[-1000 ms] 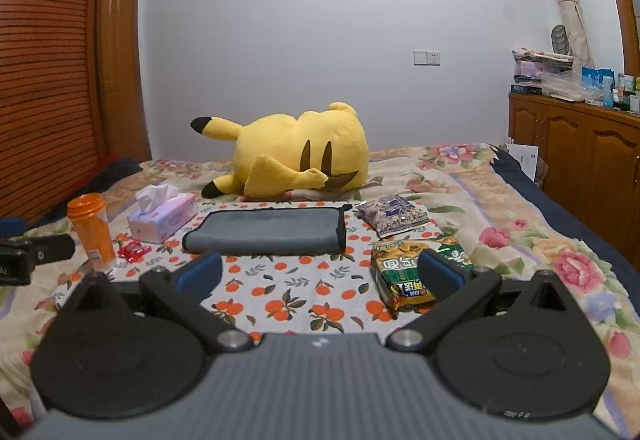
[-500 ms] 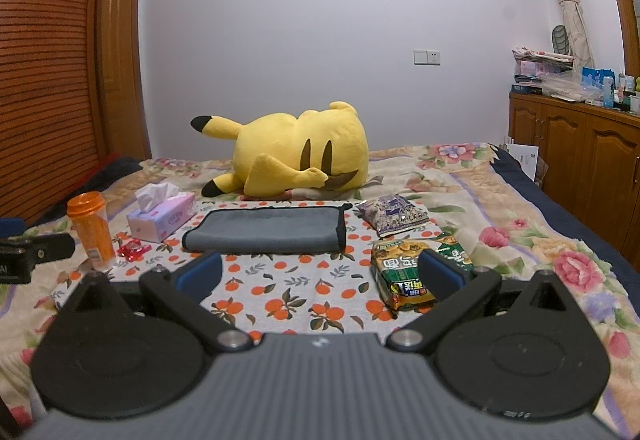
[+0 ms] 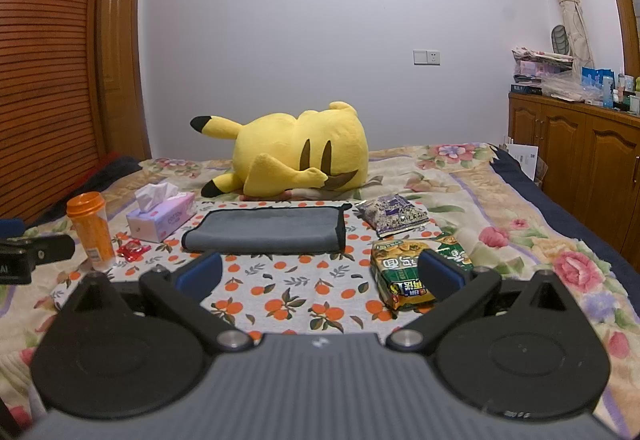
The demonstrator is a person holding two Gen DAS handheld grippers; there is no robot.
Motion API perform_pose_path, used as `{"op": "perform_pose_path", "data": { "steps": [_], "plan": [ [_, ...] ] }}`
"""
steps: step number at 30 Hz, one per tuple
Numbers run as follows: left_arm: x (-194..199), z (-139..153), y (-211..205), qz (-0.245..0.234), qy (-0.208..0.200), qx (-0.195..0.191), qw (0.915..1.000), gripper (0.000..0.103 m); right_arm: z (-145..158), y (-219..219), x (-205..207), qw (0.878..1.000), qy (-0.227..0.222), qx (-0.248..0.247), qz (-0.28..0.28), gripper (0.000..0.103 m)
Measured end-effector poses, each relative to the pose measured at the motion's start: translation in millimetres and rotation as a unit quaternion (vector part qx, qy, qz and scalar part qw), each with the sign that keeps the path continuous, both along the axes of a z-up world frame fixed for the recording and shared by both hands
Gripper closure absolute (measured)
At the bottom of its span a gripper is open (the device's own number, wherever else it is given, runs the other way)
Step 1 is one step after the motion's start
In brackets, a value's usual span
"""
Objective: Fold towel
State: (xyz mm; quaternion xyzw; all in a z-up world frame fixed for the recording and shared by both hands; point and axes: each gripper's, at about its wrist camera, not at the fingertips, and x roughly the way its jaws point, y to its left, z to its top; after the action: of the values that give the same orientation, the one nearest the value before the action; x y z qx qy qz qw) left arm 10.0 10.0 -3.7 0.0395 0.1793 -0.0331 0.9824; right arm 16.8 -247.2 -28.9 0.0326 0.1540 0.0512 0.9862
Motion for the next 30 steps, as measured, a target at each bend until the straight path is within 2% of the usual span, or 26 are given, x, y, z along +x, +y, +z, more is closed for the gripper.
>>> {"op": "perform_pose_path", "data": {
  "steps": [30],
  "plan": [
    [0.7, -0.6, -0.8, 0.001, 0.000, 0.001, 1.0000, 0.000, -0.2, 0.2, -0.4, 1.000, 0.000, -0.001, -0.001, 0.000]
  ]
}}
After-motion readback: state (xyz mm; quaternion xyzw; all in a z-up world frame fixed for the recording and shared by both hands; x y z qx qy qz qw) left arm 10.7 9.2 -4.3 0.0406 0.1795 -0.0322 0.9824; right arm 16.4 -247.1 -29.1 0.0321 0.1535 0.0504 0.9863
